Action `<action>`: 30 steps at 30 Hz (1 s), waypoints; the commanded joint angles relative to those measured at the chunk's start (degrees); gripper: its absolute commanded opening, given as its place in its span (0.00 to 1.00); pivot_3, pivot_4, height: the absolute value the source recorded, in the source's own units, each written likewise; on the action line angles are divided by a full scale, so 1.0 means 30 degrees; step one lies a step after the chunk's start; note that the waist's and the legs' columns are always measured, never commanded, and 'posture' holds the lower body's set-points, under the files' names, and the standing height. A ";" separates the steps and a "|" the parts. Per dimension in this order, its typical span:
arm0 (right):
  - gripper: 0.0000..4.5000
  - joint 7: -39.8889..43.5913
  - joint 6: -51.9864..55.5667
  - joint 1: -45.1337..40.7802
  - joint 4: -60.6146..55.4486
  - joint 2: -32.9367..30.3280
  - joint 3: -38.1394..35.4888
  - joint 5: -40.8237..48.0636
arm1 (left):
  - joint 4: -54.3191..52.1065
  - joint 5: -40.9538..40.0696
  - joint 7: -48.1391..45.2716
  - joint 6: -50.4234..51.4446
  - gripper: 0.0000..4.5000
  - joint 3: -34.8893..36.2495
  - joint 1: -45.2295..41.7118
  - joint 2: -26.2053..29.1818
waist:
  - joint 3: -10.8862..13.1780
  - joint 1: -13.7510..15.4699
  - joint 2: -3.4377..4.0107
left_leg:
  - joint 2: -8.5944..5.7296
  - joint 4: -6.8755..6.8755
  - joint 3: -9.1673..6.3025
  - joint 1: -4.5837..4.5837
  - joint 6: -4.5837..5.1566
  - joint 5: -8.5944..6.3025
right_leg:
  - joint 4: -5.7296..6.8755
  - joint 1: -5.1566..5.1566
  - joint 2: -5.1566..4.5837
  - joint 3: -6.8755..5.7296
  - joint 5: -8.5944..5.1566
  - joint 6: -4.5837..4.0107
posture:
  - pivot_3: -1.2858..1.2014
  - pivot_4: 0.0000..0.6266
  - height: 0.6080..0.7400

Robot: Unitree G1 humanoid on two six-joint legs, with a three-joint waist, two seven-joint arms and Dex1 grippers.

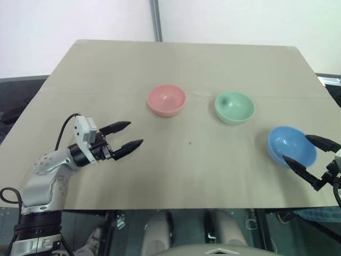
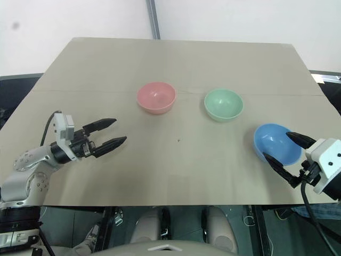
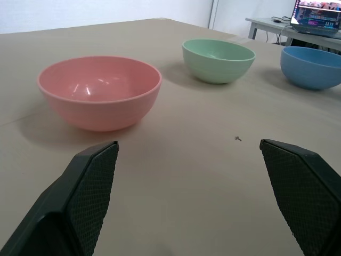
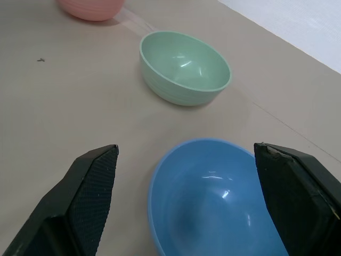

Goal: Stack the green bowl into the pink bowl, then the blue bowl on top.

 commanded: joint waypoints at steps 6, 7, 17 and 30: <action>0.98 -0.0375 0.0633 -0.0144 -0.1296 -0.0226 -0.0518 0.0968 | -0.0610 0.0016 -0.0090 0.0846 1.00 -0.0432 -0.1176 0.0342 | 0.0000 0.0026 0.0000 | -0.0001 0.0001 -0.0010 0.0000 0.0001 0.0000 | 0.0000 0.0009 0.0000 -0.0010 0.0000 0.0000 | 0.52 0.24 1.00; 0.98 -0.0425 0.0692 -0.0176 -0.1344 -0.0239 -0.0497 0.1011 | -0.0591 0.0035 -0.0115 0.0915 1.00 -0.0486 -0.1295 0.0333 | 0.0000 0.0024 0.0000 | -0.0001 0.0001 -0.0012 0.0000 0.0001 0.0000 | -0.0001 0.0010 0.0000 -0.0010 0.0000 0.0000 | 0.52 0.24 1.00; 0.98 -0.0840 0.0935 -0.0787 -0.1642 -0.0273 0.0220 0.1027 | -0.1051 0.0240 0.0152 0.1458 1.00 -0.0959 -0.2018 0.0377 | 0.0000 0.0015 0.0000 | -0.0004 0.0002 -0.0010 -0.0002 0.0002 0.0001 | -0.0005 0.0014 0.0002 -0.0011 0.0001 0.0001 | 0.52 0.24 1.00; 0.98 -0.1458 0.1154 -0.4719 -0.1651 -0.0673 0.5596 0.0144 | -0.2401 1.0215 0.3166 -0.0681 1.00 -0.6762 -0.7877 0.2802 | 0.0005 0.0121 -0.0010 | -0.0024 0.0010 -0.0041 -0.0015 0.0003 0.0002 | -0.0008 0.0033 0.0007 -0.0030 0.0004 0.0001 | 0.52 0.24 1.00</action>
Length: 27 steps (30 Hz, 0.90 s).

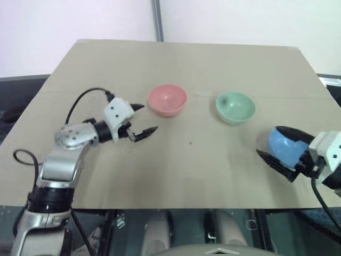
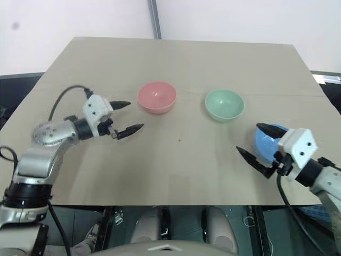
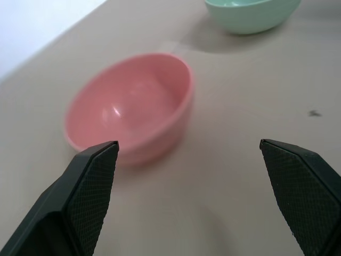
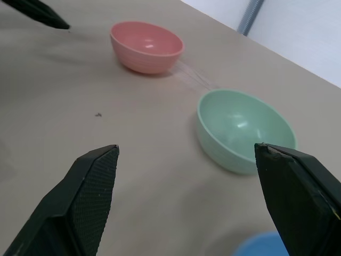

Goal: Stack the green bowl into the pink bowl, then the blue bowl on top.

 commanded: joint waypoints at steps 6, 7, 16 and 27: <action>0.98 -0.0162 -0.0462 -0.2643 0.0138 -0.0444 0.3090 -0.1443 | 0.2928 0.6681 -0.2736 -0.1961 1.00 -0.6201 -0.5655 0.0922 | -0.0001 0.0087 0.0006 | -0.0013 0.0000 0.0014 0.0000 0.0003 0.0002 | -0.0004 -0.0006 0.0010 0.0010 0.0012 0.0022 | 0.52 0.24 1.00; 0.98 -0.0194 -0.0484 -0.2772 0.0122 -0.0434 0.3224 -0.1551 | 0.3647 0.7325 -0.2727 -0.2160 1.00 -0.6741 -0.6185 0.0670 | -0.0001 0.0130 0.0005 | -0.0013 0.0001 0.0012 -0.0001 0.0003 0.0002 | -0.0003 -0.0006 0.0010 0.0010 0.0012 0.0022 | 0.52 0.24 1.00; 1.00 -0.0903 -0.0200 -0.2395 -0.0742 -0.0233 0.3409 -0.2156 | 0.8308 0.9845 -0.1824 -0.4414 0.43 -0.8181 -0.8847 -0.1725 | 0.0002 0.0376 0.0002 | -0.0013 0.0026 0.0003 -0.0042 0.0005 0.0002 | -0.0008 -0.0024 0.0011 0.0005 0.0035 0.0065 | 0.52 0.24 1.00; 1.00 -0.1706 -0.0023 -0.1446 -0.1611 -0.0082 0.3081 -0.2214 | 0.4320 0.4620 -0.6906 -0.8199 0.01 -0.7144 -0.6475 -0.1152 | 0.0002 0.0305 0.0003 | -0.0004 0.0032 -0.0003 -0.0048 0.0004 0.0003 | 0.0005 -0.0029 0.0011 0.0004 0.0036 0.0068 | 0.52 0.24 1.00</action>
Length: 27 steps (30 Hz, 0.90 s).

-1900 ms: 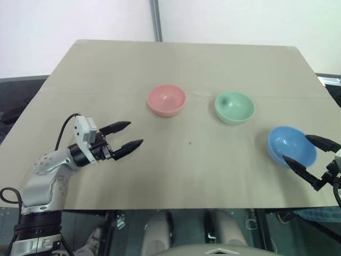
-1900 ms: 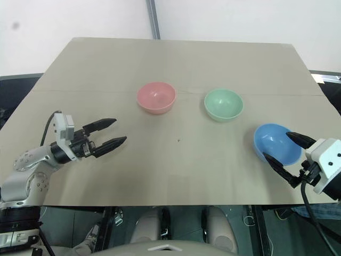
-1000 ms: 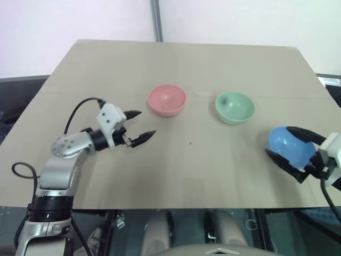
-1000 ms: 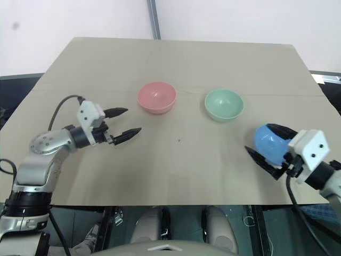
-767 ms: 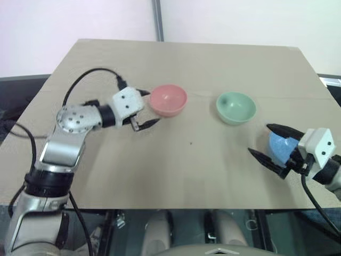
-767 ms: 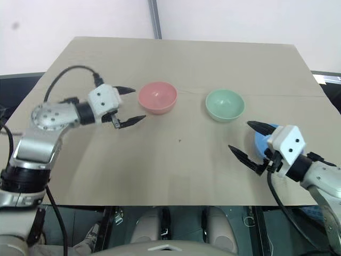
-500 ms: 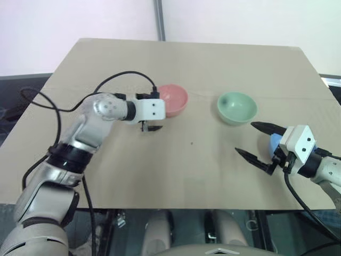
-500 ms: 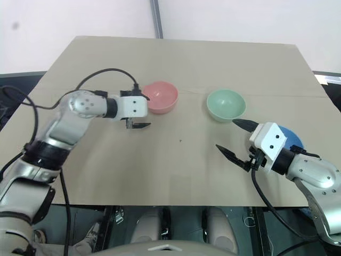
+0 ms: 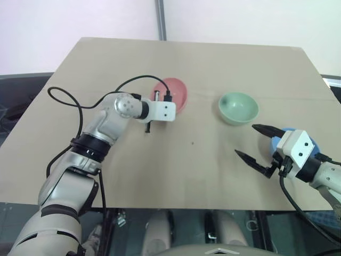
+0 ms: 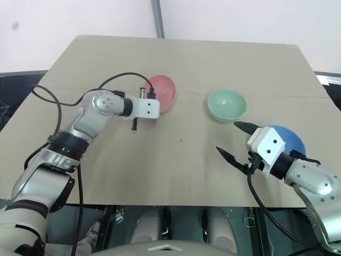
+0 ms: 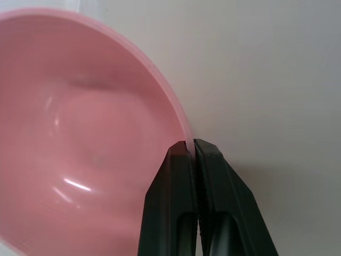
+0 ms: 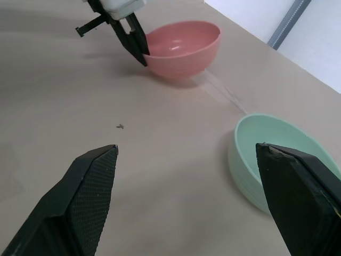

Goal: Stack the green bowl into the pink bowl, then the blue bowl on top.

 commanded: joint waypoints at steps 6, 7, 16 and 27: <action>1.00 -0.0422 0.0092 -0.0185 -0.0788 0.0031 -0.0588 0.0230 | -0.5918 -0.6244 -0.6122 -0.1906 0.01 0.1028 0.2389 0.2023 | -0.0001 0.0068 0.0001 | 0.0007 0.0033 -0.0007 0.0017 0.0002 0.0003 | 0.0032 0.0017 0.0003 -0.0005 -0.0001 0.0001 | 0.52 0.24 1.00; 1.00 -0.0436 0.0124 -0.0235 -0.0779 0.0032 -0.0560 0.0229 | -0.5846 -0.6341 -0.6302 -0.1839 0.01 0.0979 0.2305 0.1963 | -0.0002 0.0080 0.0002 | 0.0005 0.0044 -0.0020 0.0021 0.0002 0.0003 | 0.0037 0.0033 0.0002 -0.0015 -0.0003 -0.0001 | 0.52 0.24 1.00; 1.00 -0.0803 0.0480 -0.0466 -0.0878 0.0163 -0.0378 0.0185 | -0.4965 -0.5317 -0.5904 -0.2618 0.77 0.0786 0.1511 0.0924 | -0.0002 0.0036 0.0003 | 0.0000 0.0074 -0.0083 0.0023 0.0005 0.0002 | 0.0037 0.0076 0.0009 -0.0044 -0.0001 -0.0001 | 0.52 0.24 1.00; 1.00 -0.0843 0.0726 -0.3269 0.2501 -0.1910 0.2509 -0.3993 | -0.8071 -1.0777 -0.5746 0.8065 1.00 0.4643 0.2750 0.3389 | 0.0003 -0.0315 0.0015 | 0.0013 0.0066 -0.0083 0.0033 0.0003 0.0002 | 0.0046 0.0061 0.0014 -0.0039 -0.0008 0.0004 | 0.52 0.24 1.00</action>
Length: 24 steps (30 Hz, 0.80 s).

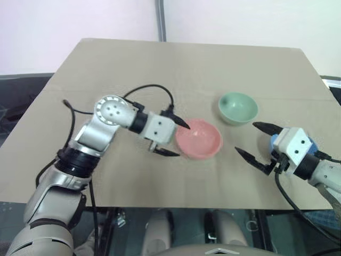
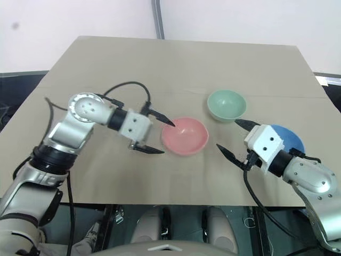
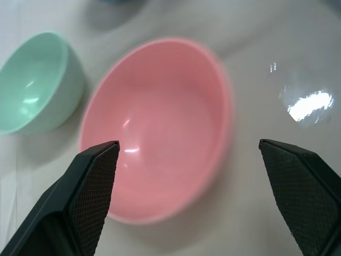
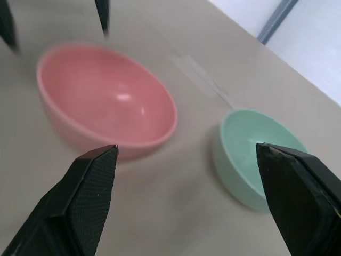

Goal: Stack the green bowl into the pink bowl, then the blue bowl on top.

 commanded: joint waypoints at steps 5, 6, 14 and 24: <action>1.00 0.1972 -0.1532 -0.5293 0.6803 -0.1036 0.2955 -0.2810 | -0.1315 -0.5104 0.2643 0.4373 1.00 0.5641 0.3451 -0.0560 | 0.0021 -0.0247 0.0022 | -0.0007 0.0010 0.0010 -0.0002 0.0002 0.0002 | 0.0021 -0.0014 -0.0009 0.0013 -0.0001 0.0008 | 0.52 0.24 1.00; 1.00 0.2416 -0.1910 -0.6045 0.7761 -0.1067 0.3423 -0.3094 | -0.1512 -0.4776 0.3234 0.4425 1.00 0.5829 0.4043 -0.0587 | 0.0030 -0.0236 0.0024 | -0.0006 0.0012 0.0015 0.0021 0.0002 0.0001 | 0.0034 -0.0013 -0.0009 0.0043 0.0001 0.0003 | 0.52 0.24 1.00; 1.00 0.4474 -0.4817 -1.0278 1.2826 -0.0114 0.5522 -0.4597 | -0.3184 -0.4622 0.6546 0.3317 1.00 0.7150 0.6814 -0.1953 | 0.0051 -0.0179 0.0045 | -0.0005 -0.0021 0.0057 -0.0003 -0.0006 0.0004 | 0.0035 -0.0045 -0.0008 0.0022 0.0004 -0.0008 | 0.52 0.24 1.00; 0.80 0.5838 -0.6138 -1.2147 1.5274 0.0898 0.6848 -0.6218 | -0.5176 -0.6496 0.7371 0.3593 1.00 0.7856 0.8502 -0.2592 | 0.0053 -0.0206 0.0050 | 0.0001 -0.0030 0.0092 0.0011 -0.0073 0.0043 | 0.0048 -0.0059 -0.0011 0.0043 0.0007 -0.0008 | 0.52 0.24 1.00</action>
